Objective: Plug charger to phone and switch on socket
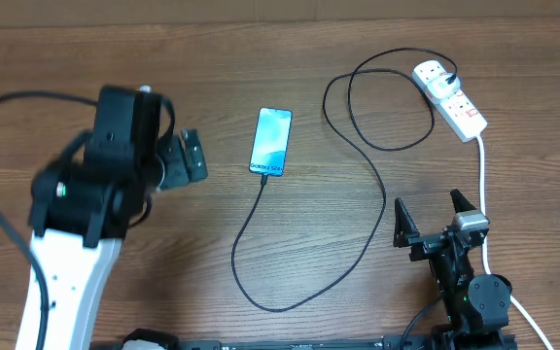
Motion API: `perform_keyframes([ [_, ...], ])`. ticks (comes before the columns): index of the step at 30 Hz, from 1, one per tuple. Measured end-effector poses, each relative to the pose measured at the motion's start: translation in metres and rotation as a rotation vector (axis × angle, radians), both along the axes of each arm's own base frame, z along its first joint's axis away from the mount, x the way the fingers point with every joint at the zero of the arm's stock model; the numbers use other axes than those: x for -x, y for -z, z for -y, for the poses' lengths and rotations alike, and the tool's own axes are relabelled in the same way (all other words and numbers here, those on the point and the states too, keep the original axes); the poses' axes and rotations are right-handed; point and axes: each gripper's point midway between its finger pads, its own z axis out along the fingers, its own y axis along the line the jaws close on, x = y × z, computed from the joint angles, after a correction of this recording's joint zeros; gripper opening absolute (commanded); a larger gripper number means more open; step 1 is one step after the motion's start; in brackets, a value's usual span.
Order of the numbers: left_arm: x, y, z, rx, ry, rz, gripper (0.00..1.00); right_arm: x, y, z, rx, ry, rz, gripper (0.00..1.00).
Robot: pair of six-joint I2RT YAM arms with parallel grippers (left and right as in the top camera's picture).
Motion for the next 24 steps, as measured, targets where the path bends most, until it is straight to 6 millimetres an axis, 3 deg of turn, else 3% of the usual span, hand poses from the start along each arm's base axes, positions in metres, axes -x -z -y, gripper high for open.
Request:
perform_keyframes([
  [11,0.011,0.041,-0.005,0.017,0.069,0.200,1.00,0.000,0.000,0.000,0.000,-0.001,0.001,1.00],
  [15,0.011,0.046,-0.003,0.026,0.099,0.314,1.00,0.000,0.000,0.000,0.000,0.000,0.000,1.00],
  [24,0.035,0.057,-0.004,0.055,0.121,0.511,1.00,0.000,0.000,0.000,0.000,-0.001,0.000,1.00],
])
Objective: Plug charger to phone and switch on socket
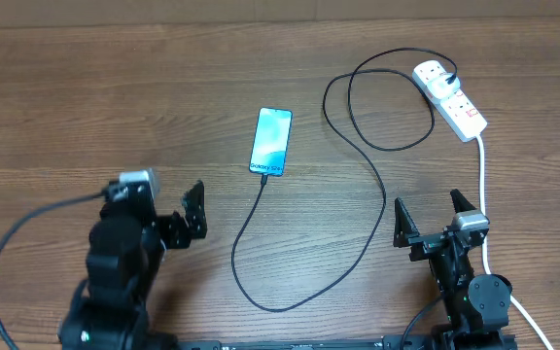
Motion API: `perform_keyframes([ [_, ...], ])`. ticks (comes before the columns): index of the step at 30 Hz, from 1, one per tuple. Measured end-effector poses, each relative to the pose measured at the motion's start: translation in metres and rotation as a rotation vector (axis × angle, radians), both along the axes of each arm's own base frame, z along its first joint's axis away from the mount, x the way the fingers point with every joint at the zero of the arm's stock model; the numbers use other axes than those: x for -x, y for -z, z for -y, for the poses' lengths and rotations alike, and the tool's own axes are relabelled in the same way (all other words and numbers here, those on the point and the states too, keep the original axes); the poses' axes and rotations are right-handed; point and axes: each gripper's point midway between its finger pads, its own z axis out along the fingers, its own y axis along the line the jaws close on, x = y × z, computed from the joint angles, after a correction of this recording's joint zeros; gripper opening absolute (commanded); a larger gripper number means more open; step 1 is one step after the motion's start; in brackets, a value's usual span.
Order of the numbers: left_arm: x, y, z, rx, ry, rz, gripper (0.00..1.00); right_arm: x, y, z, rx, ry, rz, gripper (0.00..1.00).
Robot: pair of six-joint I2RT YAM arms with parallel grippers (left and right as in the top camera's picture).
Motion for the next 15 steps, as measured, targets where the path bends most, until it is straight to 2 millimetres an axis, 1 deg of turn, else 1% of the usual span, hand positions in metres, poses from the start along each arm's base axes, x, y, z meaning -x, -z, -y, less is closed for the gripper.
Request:
perform_keyframes([
  [5,0.010,0.008,-0.002,0.017,0.001,0.101,1.00,0.000,0.000,0.000,0.000,0.001,0.001,1.00],
  [9,0.015,0.006,-0.001,0.040,0.008,0.217,1.00,0.000,0.000,0.000,0.000,0.001,0.000,1.00],
  [12,0.015,0.001,0.001,0.050,0.028,0.315,1.00,0.000,0.000,0.000,0.000,0.000,0.000,1.00],
  [15,0.015,0.001,0.005,0.045,0.055,0.396,1.00,0.000,0.000,0.000,0.000,0.000,0.000,1.00],
])
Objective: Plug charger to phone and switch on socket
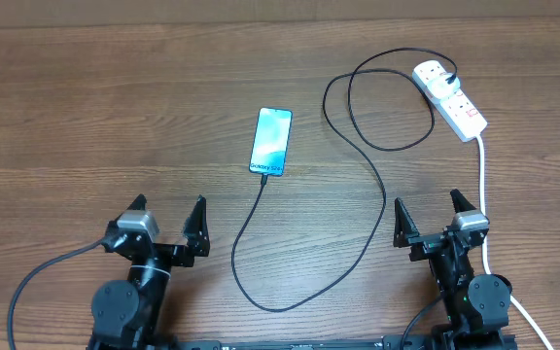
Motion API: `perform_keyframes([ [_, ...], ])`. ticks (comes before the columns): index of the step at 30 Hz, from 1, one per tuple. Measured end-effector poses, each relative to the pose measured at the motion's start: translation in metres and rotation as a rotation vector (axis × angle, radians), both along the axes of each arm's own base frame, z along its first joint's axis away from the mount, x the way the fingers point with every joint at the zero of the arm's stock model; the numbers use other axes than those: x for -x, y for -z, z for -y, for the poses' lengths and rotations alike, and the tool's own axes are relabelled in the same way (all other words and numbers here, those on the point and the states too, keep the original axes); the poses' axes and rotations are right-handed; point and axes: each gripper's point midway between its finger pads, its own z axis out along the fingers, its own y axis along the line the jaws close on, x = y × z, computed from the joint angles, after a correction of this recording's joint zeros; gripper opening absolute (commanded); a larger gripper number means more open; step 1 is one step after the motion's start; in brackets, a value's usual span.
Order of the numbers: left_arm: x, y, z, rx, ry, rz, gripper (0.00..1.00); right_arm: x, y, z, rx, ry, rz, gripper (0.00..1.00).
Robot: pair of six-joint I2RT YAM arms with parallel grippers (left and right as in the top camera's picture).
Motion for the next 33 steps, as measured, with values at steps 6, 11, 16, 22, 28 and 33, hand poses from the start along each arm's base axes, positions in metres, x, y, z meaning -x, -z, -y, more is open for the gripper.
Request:
perform_keyframes([
  [6,-0.005,0.013,0.006,-0.004,0.029,0.108,1.00,0.000,0.000,0.000,0.000,0.000,0.000,1.00],
  [11,-0.008,0.026,0.007,-0.011,0.033,0.124,1.00,0.000,0.000,0.000,0.000,0.000,0.000,1.00],
  [16,-0.008,0.028,0.007,-0.037,0.033,0.124,0.99,0.000,0.000,0.000,0.000,0.001,0.000,1.00],
  [22,-0.009,0.052,-0.001,-0.108,0.007,0.037,1.00,0.000,0.000,0.000,-0.001,0.000,0.000,1.00],
  [28,-0.009,0.077,-0.017,-0.127,-0.053,-0.067,1.00,0.000,0.000,0.000,0.000,0.000,0.001,1.00],
  [33,-0.008,0.069,-0.023,-0.123,-0.076,-0.031,1.00,0.000,0.000,0.000,0.000,0.000,0.000,1.00],
])
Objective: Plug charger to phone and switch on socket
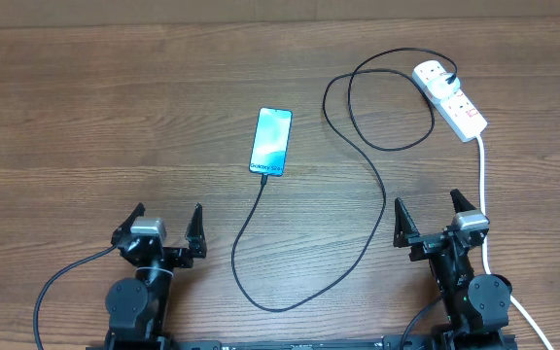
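The phone (271,142) lies face up in the middle of the table, its screen lit blue. A black charger cable (358,209) runs from its near end in a long loop up to the white socket strip (451,98) at the far right, where the plug sits. My left gripper (163,226) rests open at the near left edge, holding nothing. At the near right edge my right gripper (430,216) is open too, with nothing in it.
A white cord (484,209) leads from the socket strip down past the right arm to the near edge. The left arm's black cable (66,282) curls at the near left.
My left gripper has drawn back slightly toward the near edge and settled lower. Phone, cable, socket strip and right arm are unchanged.
My left arm was raised over the table's left side, level with the phone, cable plugged into the phone. Then it was lower and nearer the front edge, then at its rest place, where it now sits. The right arm stayed put.
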Motion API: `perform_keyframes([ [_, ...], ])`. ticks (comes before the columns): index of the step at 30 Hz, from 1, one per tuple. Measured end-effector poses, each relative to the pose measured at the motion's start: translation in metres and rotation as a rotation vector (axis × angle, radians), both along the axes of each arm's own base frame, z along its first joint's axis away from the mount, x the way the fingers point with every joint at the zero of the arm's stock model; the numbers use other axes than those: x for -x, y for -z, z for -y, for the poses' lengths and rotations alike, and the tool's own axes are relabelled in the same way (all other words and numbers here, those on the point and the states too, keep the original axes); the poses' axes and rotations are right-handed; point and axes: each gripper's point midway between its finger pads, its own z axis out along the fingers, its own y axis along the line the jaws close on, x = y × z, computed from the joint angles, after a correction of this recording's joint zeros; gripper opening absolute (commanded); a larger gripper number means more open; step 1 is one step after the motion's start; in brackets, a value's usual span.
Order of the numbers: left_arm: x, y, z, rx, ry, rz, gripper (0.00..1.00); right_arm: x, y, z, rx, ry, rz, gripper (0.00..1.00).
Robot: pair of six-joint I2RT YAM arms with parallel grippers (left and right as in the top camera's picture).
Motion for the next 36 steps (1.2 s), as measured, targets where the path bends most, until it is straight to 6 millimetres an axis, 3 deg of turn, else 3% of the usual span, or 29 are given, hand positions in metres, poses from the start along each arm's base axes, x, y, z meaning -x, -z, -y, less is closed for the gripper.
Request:
perform_keyframes([
  [12,0.001,-0.005,-0.002,-0.013,-0.007,0.024,1.00,0.000,0.000,0.000,0.000,0.000,0.000,1.00],
  [23,0.000,-0.005,-0.020,-0.020,-0.081,0.024,0.99,0.000,0.000,0.000,0.000,0.000,0.000,1.00],
  [36,0.000,-0.005,-0.020,-0.069,-0.072,0.026,1.00,0.000,0.000,0.000,0.000,0.000,0.000,1.00],
])
